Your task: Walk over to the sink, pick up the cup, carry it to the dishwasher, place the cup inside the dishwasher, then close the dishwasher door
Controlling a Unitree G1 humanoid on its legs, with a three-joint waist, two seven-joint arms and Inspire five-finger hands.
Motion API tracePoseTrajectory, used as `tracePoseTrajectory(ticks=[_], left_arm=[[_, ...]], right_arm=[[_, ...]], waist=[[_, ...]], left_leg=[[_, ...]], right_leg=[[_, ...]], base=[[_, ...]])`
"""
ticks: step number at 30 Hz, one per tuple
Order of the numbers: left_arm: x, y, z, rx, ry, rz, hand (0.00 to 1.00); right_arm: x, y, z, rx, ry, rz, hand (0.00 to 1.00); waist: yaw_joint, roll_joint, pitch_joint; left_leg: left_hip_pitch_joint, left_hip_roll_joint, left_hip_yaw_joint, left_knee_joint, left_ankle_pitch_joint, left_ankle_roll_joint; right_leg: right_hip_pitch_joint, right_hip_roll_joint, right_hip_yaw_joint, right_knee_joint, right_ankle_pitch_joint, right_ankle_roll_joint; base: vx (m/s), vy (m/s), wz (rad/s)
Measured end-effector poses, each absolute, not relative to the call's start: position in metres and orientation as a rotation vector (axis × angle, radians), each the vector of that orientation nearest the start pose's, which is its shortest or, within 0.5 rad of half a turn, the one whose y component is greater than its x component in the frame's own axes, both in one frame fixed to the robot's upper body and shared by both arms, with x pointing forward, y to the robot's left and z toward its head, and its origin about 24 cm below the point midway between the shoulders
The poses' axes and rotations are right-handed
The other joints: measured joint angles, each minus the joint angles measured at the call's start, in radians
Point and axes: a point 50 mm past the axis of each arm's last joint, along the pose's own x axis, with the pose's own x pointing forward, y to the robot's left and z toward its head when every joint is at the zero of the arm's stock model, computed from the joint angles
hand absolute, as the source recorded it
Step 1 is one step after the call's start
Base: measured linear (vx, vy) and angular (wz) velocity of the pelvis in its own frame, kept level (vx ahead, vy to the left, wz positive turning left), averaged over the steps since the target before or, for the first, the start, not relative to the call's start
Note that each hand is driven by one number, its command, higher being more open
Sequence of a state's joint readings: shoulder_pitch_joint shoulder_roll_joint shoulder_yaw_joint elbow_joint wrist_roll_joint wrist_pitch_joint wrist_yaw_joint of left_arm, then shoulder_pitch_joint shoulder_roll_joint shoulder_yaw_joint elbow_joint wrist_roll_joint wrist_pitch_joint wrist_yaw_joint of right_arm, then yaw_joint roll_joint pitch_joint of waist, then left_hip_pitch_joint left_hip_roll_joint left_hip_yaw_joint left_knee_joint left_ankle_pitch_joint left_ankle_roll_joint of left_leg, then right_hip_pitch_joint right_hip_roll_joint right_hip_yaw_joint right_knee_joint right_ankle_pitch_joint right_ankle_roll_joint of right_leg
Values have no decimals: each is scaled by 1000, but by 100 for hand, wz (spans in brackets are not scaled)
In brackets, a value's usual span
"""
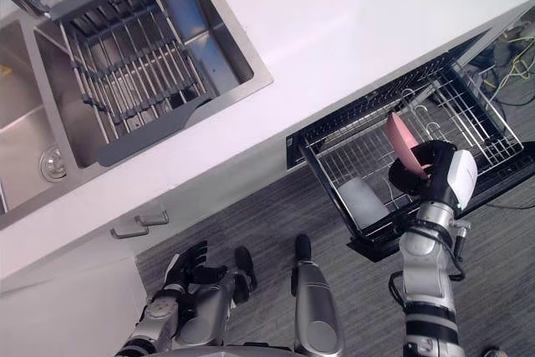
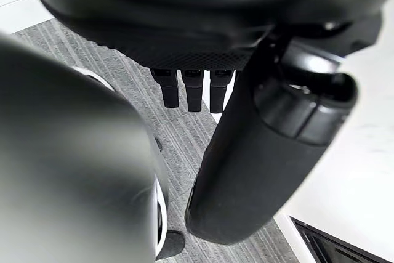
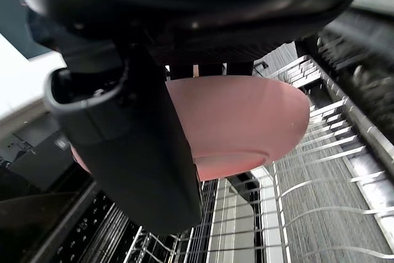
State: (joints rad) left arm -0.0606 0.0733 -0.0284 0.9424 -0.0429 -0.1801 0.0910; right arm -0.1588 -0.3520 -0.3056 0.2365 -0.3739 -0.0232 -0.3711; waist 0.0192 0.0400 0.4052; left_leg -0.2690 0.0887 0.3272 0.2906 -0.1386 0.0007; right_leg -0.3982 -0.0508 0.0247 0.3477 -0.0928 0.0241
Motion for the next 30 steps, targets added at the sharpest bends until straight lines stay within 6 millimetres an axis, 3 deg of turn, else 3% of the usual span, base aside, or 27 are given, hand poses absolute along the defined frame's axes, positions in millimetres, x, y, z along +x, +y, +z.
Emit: tracePoseTrajectory(ticks=[11,12,19,30], left_arm=[[204,165,-110,54,636,100,90],[205,164,-110,53,630,101,90],[209,156,-106,37,609,99,90],[213,144,-105,23,606,70,90]], right_arm=[[296,-303,85,-518,-37,-669,30],[299,-302,86,-512,-35,-669,90],[307,-300,92,-498,-44,-668,90],[302,-296,88,-441,-45,-668,90]], waist=[[17,2,42],[17,2,42],[20,2,42],[21,2,42]], left_leg=[[-32,-6,-6,-7,0,1],[-35,-6,-6,-7,1,1],[-36,-8,-10,-10,1,2],[-12,-10,-15,-18,5,3]], right_leg=[[-34,-4,-4,4,0,0],[-38,-4,-4,5,0,0],[-38,-5,-7,6,0,0],[-13,-7,-12,3,0,0]], base=[[-2,-4,1],[0,0,0],[0,0,0],[0,0,0]])
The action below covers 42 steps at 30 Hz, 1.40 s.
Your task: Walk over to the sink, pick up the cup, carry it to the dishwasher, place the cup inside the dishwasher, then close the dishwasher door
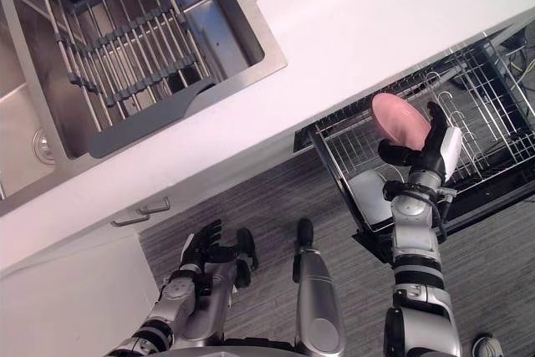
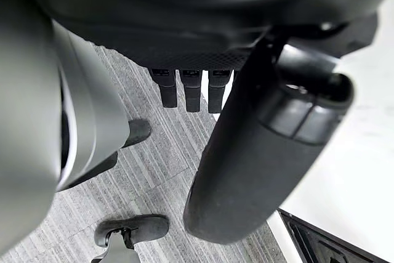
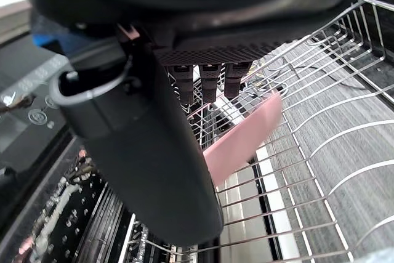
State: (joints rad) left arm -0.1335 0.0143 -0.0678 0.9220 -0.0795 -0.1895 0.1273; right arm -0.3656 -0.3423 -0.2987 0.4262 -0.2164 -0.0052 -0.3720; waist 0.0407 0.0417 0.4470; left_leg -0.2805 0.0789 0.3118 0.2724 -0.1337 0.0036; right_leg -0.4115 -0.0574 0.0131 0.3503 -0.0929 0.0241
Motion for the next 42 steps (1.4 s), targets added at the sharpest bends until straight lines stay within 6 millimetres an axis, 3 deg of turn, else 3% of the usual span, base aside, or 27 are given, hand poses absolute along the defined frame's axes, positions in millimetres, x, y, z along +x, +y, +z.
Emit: tracePoseTrajectory(ticks=[9,15,18,20,23,34,42], left_arm=[[212,140,-107,15,623,63,90],[210,137,-109,25,647,37,90],[207,138,-112,47,667,25,90],[203,140,-115,61,689,26,90],[198,140,-118,66,705,17,90],[188,138,-124,76,741,4,90],[182,140,-127,70,756,14,90]], right_arm=[[278,-286,79,-337,-74,-688,90],[241,-288,75,-258,-121,-757,90],[218,-289,71,-241,-129,-794,90],[202,-291,61,-194,-106,-826,90],[190,-292,50,-139,-72,-860,90],[144,-300,17,152,1,-948,90],[136,-302,-15,453,37,-961,90]], waist=[[1,-1,-1],[-3,-12,-7],[-6,-29,-21],[-9,-58,-50],[-15,-76,-68],[-36,-75,-97],[-53,-74,-117]], left_leg=[[34,-5,-2,-28,14,1],[69,-3,3,-34,12,-1],[88,6,6,-33,0,-4],[95,13,15,-25,-8,-7],[125,17,34,-20,-9,-9],[159,42,100,26,-60,-11],[160,43,118,41,-67,-9]], right_leg=[[32,-2,-4,-14,0,0],[73,2,-1,-39,3,4],[98,11,0,-55,3,4],[108,19,7,-63,3,4],[137,22,20,-76,3,5],[152,48,81,-71,1,8],[142,50,102,-57,-1,12]], base=[[-3,-5,1],[2,0,-1],[26,-10,-7],[52,-14,-12],[44,2,-18],[3,7,-20],[-13,1,-7]])
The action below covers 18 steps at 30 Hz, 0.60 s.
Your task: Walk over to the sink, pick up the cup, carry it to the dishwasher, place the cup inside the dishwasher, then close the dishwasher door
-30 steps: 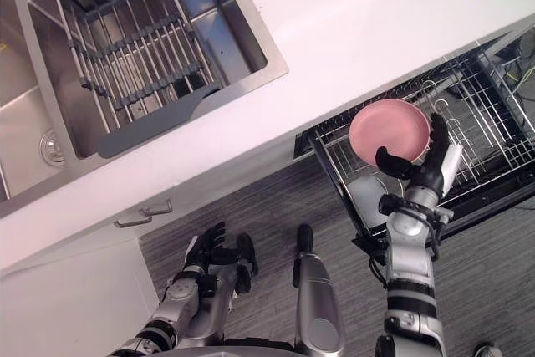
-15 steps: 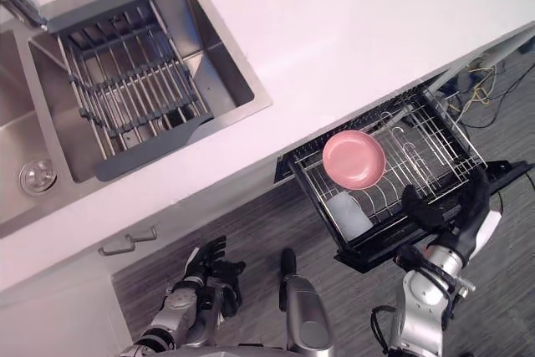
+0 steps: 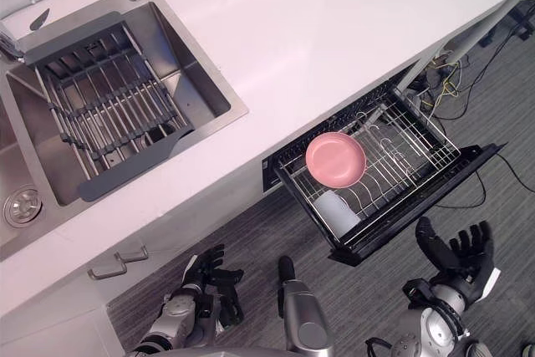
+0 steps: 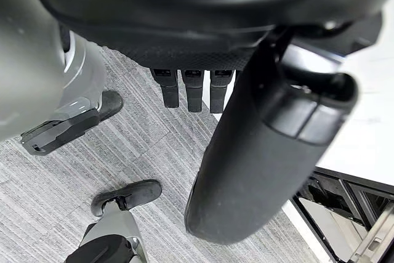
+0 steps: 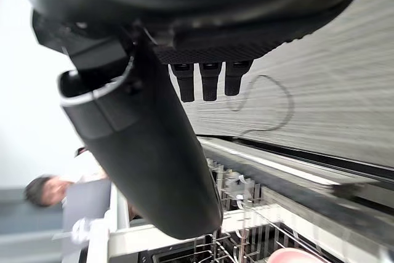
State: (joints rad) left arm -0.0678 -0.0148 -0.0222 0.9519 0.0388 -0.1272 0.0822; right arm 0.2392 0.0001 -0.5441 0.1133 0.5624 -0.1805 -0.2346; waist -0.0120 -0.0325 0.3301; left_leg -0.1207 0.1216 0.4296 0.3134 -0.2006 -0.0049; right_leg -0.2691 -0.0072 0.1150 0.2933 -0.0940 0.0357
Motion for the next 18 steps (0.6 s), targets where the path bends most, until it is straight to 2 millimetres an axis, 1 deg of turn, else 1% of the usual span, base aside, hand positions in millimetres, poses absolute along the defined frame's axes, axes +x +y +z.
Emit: tracePoseTrajectory(ticks=[2,6,9,12,15,17,18], left_arm=[[182,140,-126,69,755,13,90],[182,140,-127,69,756,11,90],[182,140,-126,70,755,10,90],[182,140,-126,72,754,9,90],[183,140,-126,71,750,6,90],[186,139,-124,70,743,1,90],[186,139,-124,69,741,1,90]], right_arm=[[139,-302,-20,504,43,-957,90],[144,-302,-25,537,54,-952,90],[151,-303,-28,620,38,-942,90],[165,-299,-27,731,-2,-910,90],[183,-289,-22,820,-46,-830,90],[188,-286,-19,845,-63,-801,90],[188,-286,-18,850,-71,-802,90]], waist=[[0,0,0],[-1,0,0],[-1,1,1],[0,3,2],[7,8,5],[23,15,8],[24,16,9]], left_leg=[[0,0,12,1,-3,1],[-2,1,25,6,-4,2],[-7,1,26,7,-5,2],[-7,1,26,7,-5,3],[-8,1,25,7,-5,3],[-12,1,20,7,-5,3],[-14,1,17,7,-5,3]], right_leg=[[-13,3,12,6,0,1],[-24,5,25,16,1,2],[-31,6,27,20,2,3],[-31,6,27,20,3,4],[-31,6,25,20,3,3],[-30,5,20,17,3,3],[-30,4,18,15,4,3]], base=[[-52,-4,-15],[-34,-3,-11],[0,0,0],[0,0,0],[0,0,0],[4,-10,7],[11,-11,11]])
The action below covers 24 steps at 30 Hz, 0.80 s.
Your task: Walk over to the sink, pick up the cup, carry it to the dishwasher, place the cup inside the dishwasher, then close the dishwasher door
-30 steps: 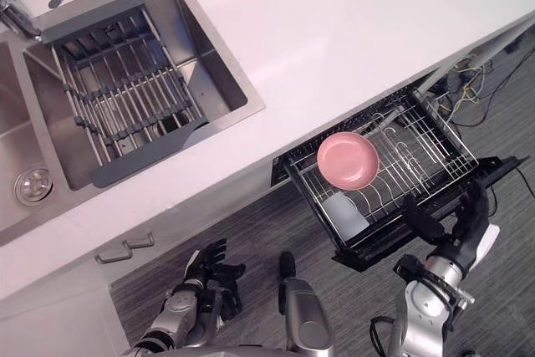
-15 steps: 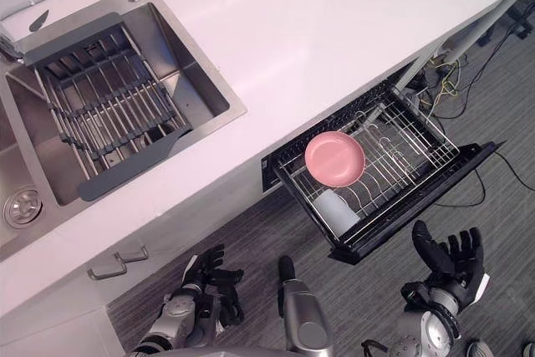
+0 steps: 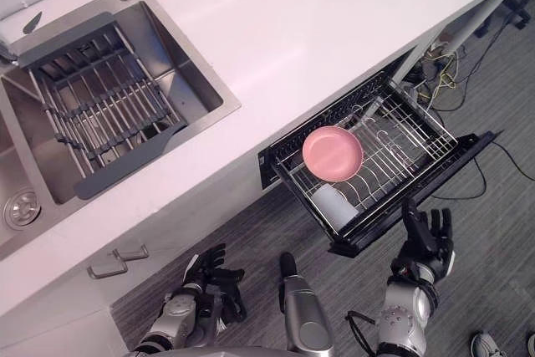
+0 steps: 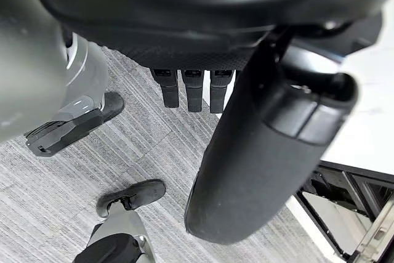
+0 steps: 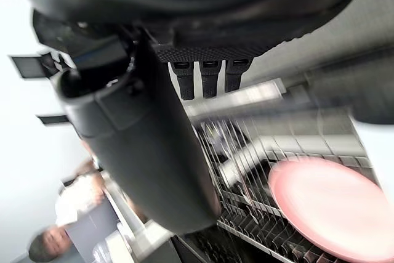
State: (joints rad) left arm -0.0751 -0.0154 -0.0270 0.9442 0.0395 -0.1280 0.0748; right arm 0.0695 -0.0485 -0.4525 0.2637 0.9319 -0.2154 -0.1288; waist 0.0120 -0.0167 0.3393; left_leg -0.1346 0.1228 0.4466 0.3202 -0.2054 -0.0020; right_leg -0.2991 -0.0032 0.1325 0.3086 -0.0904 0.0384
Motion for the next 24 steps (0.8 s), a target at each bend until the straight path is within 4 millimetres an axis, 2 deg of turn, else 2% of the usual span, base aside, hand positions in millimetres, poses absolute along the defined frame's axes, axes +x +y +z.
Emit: tracePoseTrajectory(ticks=[7,13,24], left_arm=[[186,142,-124,94,739,-13,90],[183,144,-125,100,744,-17,90],[181,150,-125,105,742,6,90]], right_arm=[[189,-284,-16,868,-77,-770,90],[194,-282,-10,871,-94,-738,90],[235,-250,5,1028,-159,-595,90]], waist=[[-3,6,3],[0,33,0],[18,58,-11]], left_leg=[[-9,-3,-32,-3,1,1],[-9,-14,-75,-26,12,6],[-20,-37,-147,-73,58,2]], right_leg=[[8,-8,-28,-2,0,-1],[23,-21,-68,-8,-1,-2],[28,-47,-145,-8,-9,-13]], base=[[10,-12,11],[-31,-20,21],[-4,-33,21]])
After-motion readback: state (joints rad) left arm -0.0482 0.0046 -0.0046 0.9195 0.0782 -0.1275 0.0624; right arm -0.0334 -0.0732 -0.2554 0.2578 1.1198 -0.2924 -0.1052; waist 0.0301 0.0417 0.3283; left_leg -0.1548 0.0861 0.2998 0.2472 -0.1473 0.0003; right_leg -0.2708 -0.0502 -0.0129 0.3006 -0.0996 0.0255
